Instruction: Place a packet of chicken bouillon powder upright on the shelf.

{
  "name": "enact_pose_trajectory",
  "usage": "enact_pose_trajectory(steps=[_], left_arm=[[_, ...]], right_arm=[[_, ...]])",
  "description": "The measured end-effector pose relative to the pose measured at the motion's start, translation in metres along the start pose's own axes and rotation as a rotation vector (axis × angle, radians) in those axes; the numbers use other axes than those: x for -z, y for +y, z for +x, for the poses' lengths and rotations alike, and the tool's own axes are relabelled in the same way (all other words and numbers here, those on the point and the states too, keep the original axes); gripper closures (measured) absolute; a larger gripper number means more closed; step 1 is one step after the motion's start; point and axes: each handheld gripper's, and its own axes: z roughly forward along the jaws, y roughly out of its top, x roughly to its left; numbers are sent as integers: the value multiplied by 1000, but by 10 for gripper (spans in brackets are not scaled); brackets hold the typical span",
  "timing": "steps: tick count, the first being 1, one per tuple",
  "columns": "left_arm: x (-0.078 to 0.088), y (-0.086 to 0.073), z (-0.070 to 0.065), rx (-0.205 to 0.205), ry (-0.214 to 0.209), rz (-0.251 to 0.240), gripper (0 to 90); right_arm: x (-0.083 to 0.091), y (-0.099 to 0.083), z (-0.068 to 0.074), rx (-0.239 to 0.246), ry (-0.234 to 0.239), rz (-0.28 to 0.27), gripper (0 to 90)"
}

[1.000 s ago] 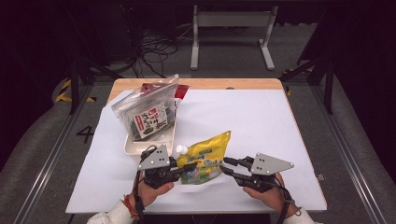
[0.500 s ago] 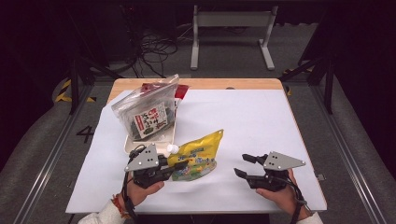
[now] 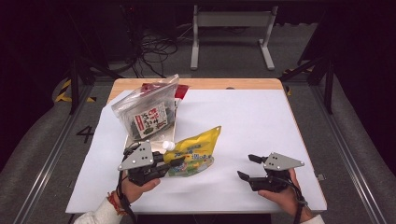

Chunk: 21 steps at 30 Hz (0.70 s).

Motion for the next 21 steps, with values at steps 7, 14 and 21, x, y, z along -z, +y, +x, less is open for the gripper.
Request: enact_pose_trajectory(steps=[7,14,21], left_arm=[[22,7,10,-10,43,-63,852],[41,11,24,-11,98,-96,852],[58,6,43,-9,146,-99,852]], right_arm=[[-4,-1,2,-1,5,12,262],[-5,-2,-1,-25,-7,5,248],[-7,-2,1,-23,0,5,246]])
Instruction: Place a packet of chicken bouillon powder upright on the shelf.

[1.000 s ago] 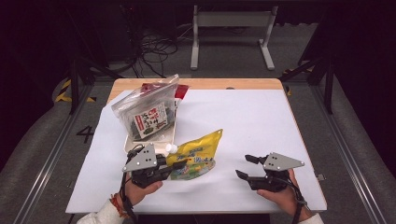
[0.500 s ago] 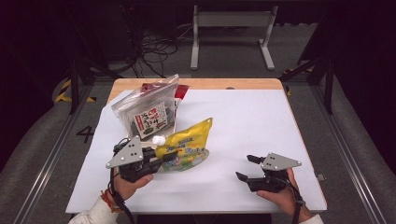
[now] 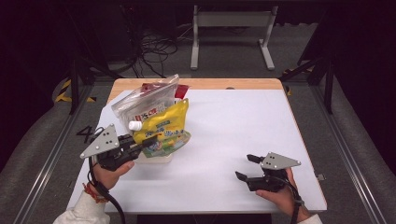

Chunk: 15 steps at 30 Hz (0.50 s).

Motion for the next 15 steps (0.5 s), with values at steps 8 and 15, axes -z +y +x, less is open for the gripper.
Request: enact_pose_trajectory(steps=[8,15], left_arm=[[15,-11,29,19,51,33,852],[18,-20,38,17,20,46,852]], right_arm=[[-4,-2,1,-4,11,21,244],[-6,-3,1,-6,16,31,241]])
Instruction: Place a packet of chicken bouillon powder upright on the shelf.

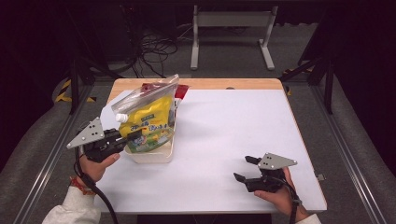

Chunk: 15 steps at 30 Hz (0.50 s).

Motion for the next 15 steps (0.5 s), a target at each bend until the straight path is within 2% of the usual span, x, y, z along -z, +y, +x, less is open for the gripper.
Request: enact_pose_trajectory(steps=[5,7,10,15], left_arm=[[1,-5,5,-21,-18,38,852],[2,-9,8,1,-45,30,852],[-1,-13,11,8,-60,48,853],[-11,-20,12,19,-62,95,853]], right_arm=[[-1,0,1,3,8,6,240],[-1,0,1,5,8,6,240],[-2,0,1,2,9,6,238],[-2,0,1,5,11,10,238]])
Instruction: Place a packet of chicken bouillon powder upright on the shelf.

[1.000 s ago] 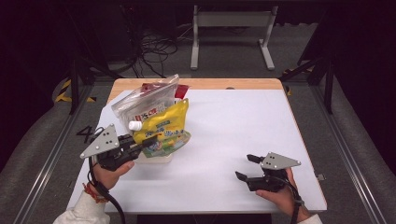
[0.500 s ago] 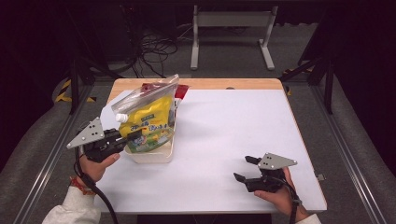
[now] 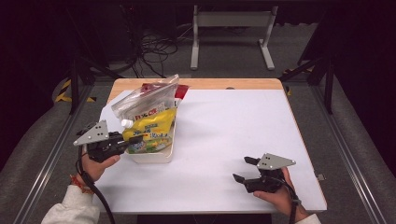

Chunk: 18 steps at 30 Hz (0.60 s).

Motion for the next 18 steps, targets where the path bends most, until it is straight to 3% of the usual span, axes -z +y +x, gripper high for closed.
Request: enact_pose_trajectory(steps=[18], left_arm=[[-5,-14,1,25,26,52,852]], right_arm=[[0,1,1,10,-2,2,235]])
